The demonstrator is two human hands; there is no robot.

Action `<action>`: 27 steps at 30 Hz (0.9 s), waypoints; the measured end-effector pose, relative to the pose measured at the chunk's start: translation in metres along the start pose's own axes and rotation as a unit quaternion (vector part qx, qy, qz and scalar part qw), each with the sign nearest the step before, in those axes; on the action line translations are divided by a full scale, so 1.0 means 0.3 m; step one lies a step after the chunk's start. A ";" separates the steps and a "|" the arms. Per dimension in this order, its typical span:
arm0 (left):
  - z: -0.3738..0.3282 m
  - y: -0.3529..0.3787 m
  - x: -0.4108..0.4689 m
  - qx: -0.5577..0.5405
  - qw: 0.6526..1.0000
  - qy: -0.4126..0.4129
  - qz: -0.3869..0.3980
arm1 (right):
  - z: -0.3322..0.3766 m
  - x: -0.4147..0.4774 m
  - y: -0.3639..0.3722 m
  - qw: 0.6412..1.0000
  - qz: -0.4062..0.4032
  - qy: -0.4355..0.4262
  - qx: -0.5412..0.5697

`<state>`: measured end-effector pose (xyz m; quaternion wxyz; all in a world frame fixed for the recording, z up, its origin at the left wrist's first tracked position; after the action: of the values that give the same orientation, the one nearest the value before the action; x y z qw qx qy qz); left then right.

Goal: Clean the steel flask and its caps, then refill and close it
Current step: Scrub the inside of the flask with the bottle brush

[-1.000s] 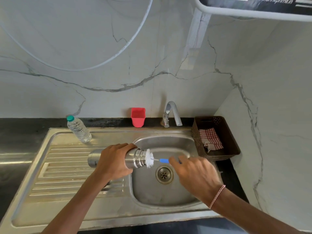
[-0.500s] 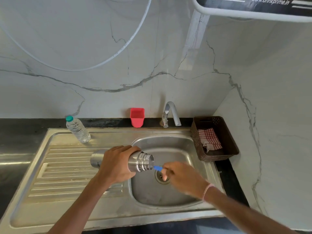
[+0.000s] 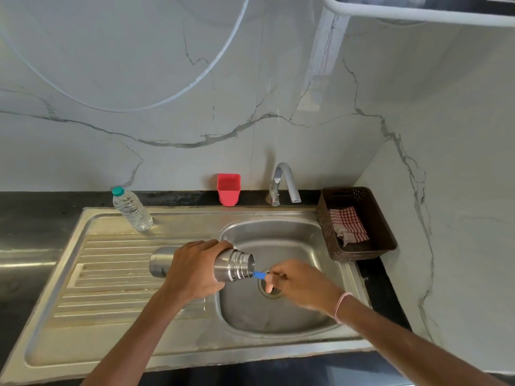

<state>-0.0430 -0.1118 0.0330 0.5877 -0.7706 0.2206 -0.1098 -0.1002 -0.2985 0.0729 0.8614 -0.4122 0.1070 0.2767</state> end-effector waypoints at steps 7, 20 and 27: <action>-0.020 0.000 -0.001 0.033 0.999 0.032 0.009 | -0.032 0.001 0.070 0.998 0.033 0.055 0.011; -0.030 -0.010 -0.025 0.015 0.999 0.042 -0.007 | -0.039 0.033 0.030 0.994 0.034 0.062 0.078; -0.004 -0.025 -0.020 -0.003 1.000 0.011 -0.017 | 0.074 -0.017 0.050 0.893 -0.093 -0.034 -0.439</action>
<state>-0.0471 -0.1083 0.0411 0.5813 -0.7745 0.2144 -0.1278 -0.1138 -0.2759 0.0792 0.6178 -0.7466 -0.0934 0.2284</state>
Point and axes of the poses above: each hand's wrist, its own x-axis towards the middle knuckle, its own y-axis out of the palm, z = x × y, the point moved 9 cm from there along x, towards the middle knuckle, and after that the axes turned 9 degrees about z, right-handed, at the moved point
